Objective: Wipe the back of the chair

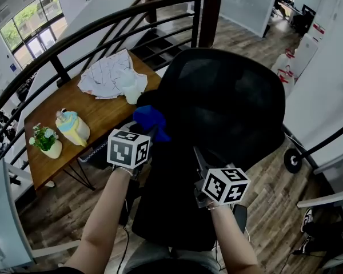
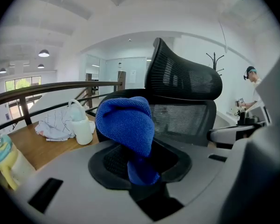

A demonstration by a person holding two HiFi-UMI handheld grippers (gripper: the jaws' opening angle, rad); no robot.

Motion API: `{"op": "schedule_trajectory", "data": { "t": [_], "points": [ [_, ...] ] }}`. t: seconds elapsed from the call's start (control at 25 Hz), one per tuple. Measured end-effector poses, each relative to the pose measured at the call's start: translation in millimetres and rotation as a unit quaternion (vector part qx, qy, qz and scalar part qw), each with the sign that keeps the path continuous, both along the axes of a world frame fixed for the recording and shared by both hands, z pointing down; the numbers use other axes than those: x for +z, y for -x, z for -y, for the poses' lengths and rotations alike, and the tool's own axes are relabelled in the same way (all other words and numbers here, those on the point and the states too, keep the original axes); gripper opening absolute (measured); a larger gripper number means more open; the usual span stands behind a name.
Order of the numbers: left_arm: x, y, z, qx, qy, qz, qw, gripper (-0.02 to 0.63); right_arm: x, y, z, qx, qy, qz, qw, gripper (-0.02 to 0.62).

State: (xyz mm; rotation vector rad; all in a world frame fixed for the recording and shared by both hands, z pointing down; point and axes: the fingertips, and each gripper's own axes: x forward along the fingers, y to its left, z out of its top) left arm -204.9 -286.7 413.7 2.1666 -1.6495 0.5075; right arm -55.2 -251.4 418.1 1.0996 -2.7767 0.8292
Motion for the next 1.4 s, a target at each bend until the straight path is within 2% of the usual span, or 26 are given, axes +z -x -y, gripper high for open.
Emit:
{"op": "schedule_trajectory", "data": {
  "t": [0.32, 0.44, 0.68, 1.04, 1.4],
  "points": [
    [14.2, -59.8, -26.9, 0.065, 0.014, -0.02, 0.9976, 0.123, 12.8, -44.1, -14.5, 0.054, 0.014, -0.001, 0.998, 0.031],
    [19.3, -95.3, -35.3, 0.1, 0.018, -0.037, 0.9942, 0.123, 13.3, -69.0, -19.5, 0.085, 0.015, 0.002, 0.996, 0.031],
    [24.7, -161.2, -41.9, 0.166, 0.024, -0.043, 0.9849, 0.123, 15.6, -116.5, -33.0, 0.136, 0.016, 0.003, 0.991, 0.031],
    [31.7, -270.7, -47.6, 0.274, 0.03, -0.05, 0.9599, 0.123, 21.4, -182.3, -37.7, 0.2, 0.014, -0.002, 0.98, 0.031],
    [50.6, -365.0, -47.5, 0.341, 0.048, -0.061, 0.9367, 0.123, 26.4, -248.2, -32.8, 0.252, 0.013, -0.006, 0.968, 0.031]
  ]
}}
